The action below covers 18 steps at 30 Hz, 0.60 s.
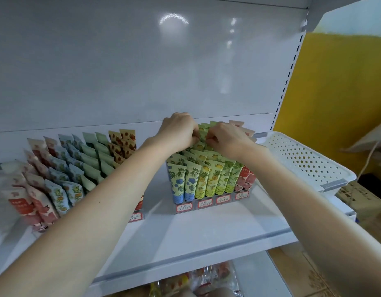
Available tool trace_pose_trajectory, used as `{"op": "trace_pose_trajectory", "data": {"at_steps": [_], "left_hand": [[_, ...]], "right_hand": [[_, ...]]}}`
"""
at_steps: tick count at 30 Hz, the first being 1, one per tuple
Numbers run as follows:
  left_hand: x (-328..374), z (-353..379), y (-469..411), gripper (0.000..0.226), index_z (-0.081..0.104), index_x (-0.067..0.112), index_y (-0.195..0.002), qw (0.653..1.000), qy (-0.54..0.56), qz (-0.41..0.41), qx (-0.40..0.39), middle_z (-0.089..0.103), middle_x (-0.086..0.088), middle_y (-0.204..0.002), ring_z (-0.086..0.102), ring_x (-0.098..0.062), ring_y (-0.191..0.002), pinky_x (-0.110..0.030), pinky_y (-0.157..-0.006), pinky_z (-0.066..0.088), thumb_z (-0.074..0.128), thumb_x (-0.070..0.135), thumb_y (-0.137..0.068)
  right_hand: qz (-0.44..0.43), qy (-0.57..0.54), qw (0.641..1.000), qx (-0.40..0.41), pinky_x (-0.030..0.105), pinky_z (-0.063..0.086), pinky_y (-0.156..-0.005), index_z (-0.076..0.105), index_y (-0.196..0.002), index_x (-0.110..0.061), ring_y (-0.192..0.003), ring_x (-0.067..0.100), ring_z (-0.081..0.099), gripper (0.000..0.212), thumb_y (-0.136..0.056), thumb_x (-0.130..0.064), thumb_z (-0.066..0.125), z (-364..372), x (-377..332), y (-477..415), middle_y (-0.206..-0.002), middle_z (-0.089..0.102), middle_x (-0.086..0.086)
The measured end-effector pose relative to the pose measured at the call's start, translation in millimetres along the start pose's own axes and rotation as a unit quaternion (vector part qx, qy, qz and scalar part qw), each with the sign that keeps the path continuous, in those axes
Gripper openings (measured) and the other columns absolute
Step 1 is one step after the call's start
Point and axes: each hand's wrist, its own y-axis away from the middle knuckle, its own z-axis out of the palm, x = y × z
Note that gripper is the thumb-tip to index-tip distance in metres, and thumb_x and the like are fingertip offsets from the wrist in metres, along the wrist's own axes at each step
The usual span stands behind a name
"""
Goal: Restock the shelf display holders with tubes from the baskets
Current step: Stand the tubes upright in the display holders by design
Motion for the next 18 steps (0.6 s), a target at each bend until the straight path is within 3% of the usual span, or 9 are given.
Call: {"op": "trace_pose_trajectory", "data": {"at_steps": [6, 10, 14, 18], "left_hand": [[-2.2, 2.9, 0.4, 0.015, 0.072, 0.012, -0.092, 1.000, 0.030, 0.001, 0.005, 0.051, -0.004, -0.088, 0.051, -0.028, -0.096, -0.031, -0.074, 0.037, 0.061, 0.020, -0.087], [-9.8, -5.6, 2.7, 0.017, 0.073, 0.007, -0.092, 0.992, 0.098, -0.020, 0.073, 0.063, -0.009, -0.099, 0.053, -0.024, -0.099, -0.029, -0.081, 0.040, 0.058, 0.015, -0.090], [-19.7, -11.9, 2.0, 0.018, 0.072, 0.008, -0.093, 0.993, 0.068, -0.013, 0.096, 0.065, -0.010, -0.100, 0.055, -0.026, -0.099, -0.035, -0.084, 0.045, 0.058, 0.018, -0.091], [-23.9, -11.4, 0.8, 0.017, 0.072, 0.009, -0.096, 0.995, 0.044, -0.010, 0.094, 0.065, -0.010, -0.102, 0.056, -0.027, -0.097, -0.038, -0.086, 0.046, 0.059, 0.019, -0.090]], "right_hand": [[0.004, -0.047, 0.999, 0.001, 0.031, 0.043, -0.061, 0.066, -0.091, -0.003, -0.078, 0.026, 0.059, 0.020, -0.092, -0.008, 0.047, -0.8, 2.5, 1.6, -0.092, 0.066, 0.010], [0.019, -0.138, 0.990, 0.029, 0.024, 0.042, -0.057, 0.065, -0.089, -0.009, -0.060, 0.011, 0.050, 0.017, -0.094, -0.018, 0.052, -5.3, 10.1, 3.3, -0.077, 0.060, 0.000], [0.035, -0.155, 0.984, 0.078, 0.036, 0.052, -0.078, 0.066, -0.102, -0.009, -0.083, 0.020, 0.061, 0.018, -0.094, -0.014, 0.050, -9.0, 15.3, -2.0, -0.095, 0.067, 0.005], [0.031, -0.135, 0.987, 0.079, 0.034, 0.051, -0.080, 0.065, -0.105, -0.008, -0.088, 0.021, 0.061, 0.019, -0.094, -0.015, 0.051, -7.9, 16.1, -6.6, -0.098, 0.068, 0.006]]}}
